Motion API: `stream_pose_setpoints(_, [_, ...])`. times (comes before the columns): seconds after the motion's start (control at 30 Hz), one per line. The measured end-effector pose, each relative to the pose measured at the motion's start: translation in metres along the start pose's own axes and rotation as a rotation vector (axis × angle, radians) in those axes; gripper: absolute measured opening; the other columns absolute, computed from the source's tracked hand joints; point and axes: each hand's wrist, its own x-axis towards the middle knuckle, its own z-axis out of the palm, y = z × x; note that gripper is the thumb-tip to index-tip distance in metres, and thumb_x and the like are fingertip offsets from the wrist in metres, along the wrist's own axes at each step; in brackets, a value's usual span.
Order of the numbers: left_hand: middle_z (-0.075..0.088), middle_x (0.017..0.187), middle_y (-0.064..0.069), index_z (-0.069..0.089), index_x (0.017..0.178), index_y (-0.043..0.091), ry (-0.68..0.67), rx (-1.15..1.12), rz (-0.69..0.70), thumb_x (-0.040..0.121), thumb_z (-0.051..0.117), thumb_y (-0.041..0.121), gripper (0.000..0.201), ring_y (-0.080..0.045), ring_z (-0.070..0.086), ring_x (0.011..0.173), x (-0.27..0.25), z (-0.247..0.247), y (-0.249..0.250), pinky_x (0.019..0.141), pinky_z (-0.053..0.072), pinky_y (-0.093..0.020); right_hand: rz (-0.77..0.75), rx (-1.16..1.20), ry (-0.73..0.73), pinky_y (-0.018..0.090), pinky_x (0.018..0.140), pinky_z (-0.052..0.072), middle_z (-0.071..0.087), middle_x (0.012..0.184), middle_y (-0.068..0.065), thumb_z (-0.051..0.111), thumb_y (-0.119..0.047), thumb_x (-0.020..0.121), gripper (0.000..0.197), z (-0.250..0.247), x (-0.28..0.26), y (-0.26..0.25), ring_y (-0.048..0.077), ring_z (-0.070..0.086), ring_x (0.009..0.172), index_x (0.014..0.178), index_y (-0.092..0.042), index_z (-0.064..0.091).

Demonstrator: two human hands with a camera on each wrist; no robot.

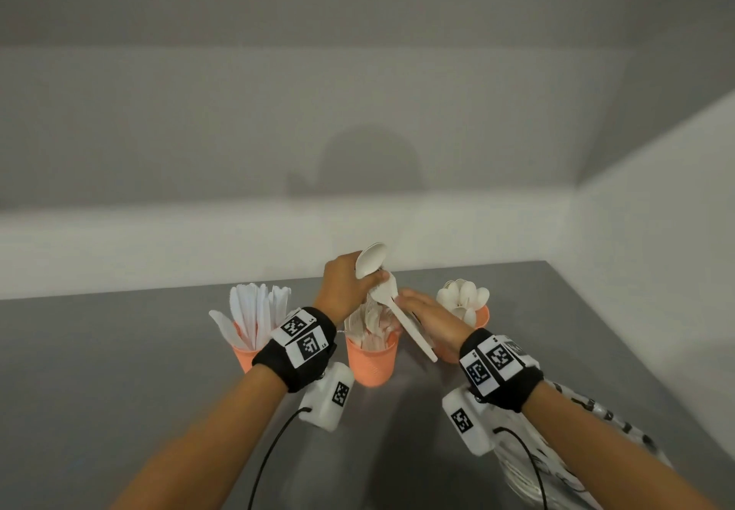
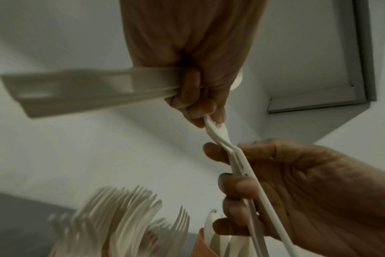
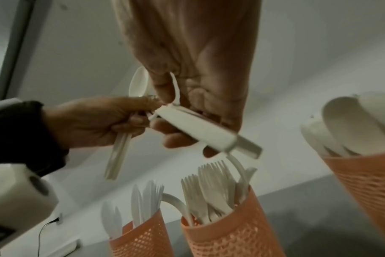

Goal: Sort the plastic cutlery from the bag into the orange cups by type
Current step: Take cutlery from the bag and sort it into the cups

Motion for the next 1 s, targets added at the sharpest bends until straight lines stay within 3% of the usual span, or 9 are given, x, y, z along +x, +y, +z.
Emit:
stream_pose_setpoints(0.1, [0.066,0.078,-0.012,0.065,0.087,0.000,0.038,0.141,0.138,0.081,0.070,0.020,0.021,-0.016,0.051,0.057,0.005,-0.006,0.014,0.063,0.043,-0.031,-0.144,-0.271,0.074,0.037,0.083,0.047,0.060,0.084,0.011,0.042,-0.016,0.098,0.013,0.007,0.006,-0.004,0.025,0.058,0.081,0.095,-0.014,0.055])
stream_pose_setpoints(0.23, [0.063,0.084,-0.013,0.063,0.088,0.000,0.077,0.259,0.201,0.079,0.071,0.024,0.026,-0.019,0.051,0.071,0.010,-0.012,0.020,0.065,0.037,-0.028,-0.294,-0.701,0.184,0.025,0.061,0.028,0.043,0.067,-0.009,0.052,-0.023,0.094,0.033,0.010,0.014,-0.016,0.008,0.042,0.066,0.063,-0.030,0.041])
stream_pose_setpoints(0.37, [0.068,0.086,-0.016,0.064,0.086,0.000,-0.030,0.218,0.184,0.078,0.072,0.022,0.025,-0.021,0.053,0.063,0.006,-0.016,0.016,0.069,0.050,-0.041,-0.246,-0.568,0.162,0.027,0.067,0.038,0.048,0.067,-0.008,0.058,-0.020,0.091,0.032,0.009,0.019,-0.008,0.010,0.047,0.065,0.060,-0.025,0.049])
stream_pose_setpoints(0.53, [0.063,0.086,-0.009,0.064,0.095,0.002,-0.014,0.222,0.150,0.081,0.069,0.029,0.032,-0.016,0.051,0.072,0.001,-0.016,0.020,0.061,0.038,-0.025,-0.238,-0.385,0.276,0.028,0.070,0.043,0.056,0.065,-0.007,0.061,-0.018,0.089,0.025,0.014,0.024,0.008,0.008,0.054,0.065,0.065,-0.025,0.053])
stream_pose_setpoints(0.67, [0.048,0.069,0.003,0.052,0.097,0.012,0.057,-0.375,-0.255,0.094,0.047,0.037,0.025,-0.007,0.040,0.054,0.003,-0.026,0.024,0.044,0.033,-0.015,-0.227,-0.215,0.296,0.029,0.069,0.049,0.063,0.070,-0.004,0.046,-0.012,0.096,0.022,0.011,0.025,0.002,0.002,0.061,0.063,0.077,-0.015,0.055])
stream_pose_setpoints(0.77, [0.041,0.068,-0.001,0.053,0.088,0.009,0.009,-0.751,-0.427,0.099,0.031,0.021,0.027,-0.009,0.036,0.056,-0.002,-0.030,0.023,0.045,0.033,-0.017,-0.174,-0.033,0.310,0.025,0.049,0.050,0.050,0.057,0.003,0.034,-0.016,0.101,0.022,0.013,0.021,-0.005,0.004,0.053,0.041,0.090,-0.009,0.052])
stream_pose_setpoints(0.83, [0.046,0.069,-0.002,0.053,0.081,0.010,0.040,-0.766,-0.380,0.099,0.030,0.020,0.031,-0.011,0.043,0.061,-0.006,-0.025,0.024,0.056,0.039,-0.020,-0.184,-0.079,0.381,0.022,0.046,0.042,0.042,0.056,-0.001,0.031,-0.019,0.101,0.020,0.018,0.021,-0.005,0.004,0.044,0.041,0.101,-0.017,0.050])
stream_pose_setpoints(0.93, [0.056,0.085,0.000,0.055,0.077,0.016,0.097,-0.554,-0.236,0.101,0.029,0.026,0.037,-0.009,0.051,0.077,-0.010,-0.013,0.027,0.076,0.042,-0.023,-0.204,-0.128,0.422,0.030,0.063,0.043,0.048,0.063,0.000,0.028,-0.012,0.099,0.038,0.025,0.022,-0.002,0.014,0.048,0.059,0.126,-0.040,0.027])
stream_pose_setpoints(1.0, [0.056,0.091,0.002,0.055,0.079,0.017,0.092,-0.510,-0.192,0.101,0.026,0.029,0.038,-0.003,0.051,0.082,-0.010,-0.007,0.031,0.075,0.042,-0.012,-0.261,-0.086,0.402,0.037,0.070,0.046,0.053,0.070,0.003,0.028,-0.006,0.096,0.048,0.029,0.019,-0.005,0.019,0.052,0.066,0.125,-0.045,0.027])
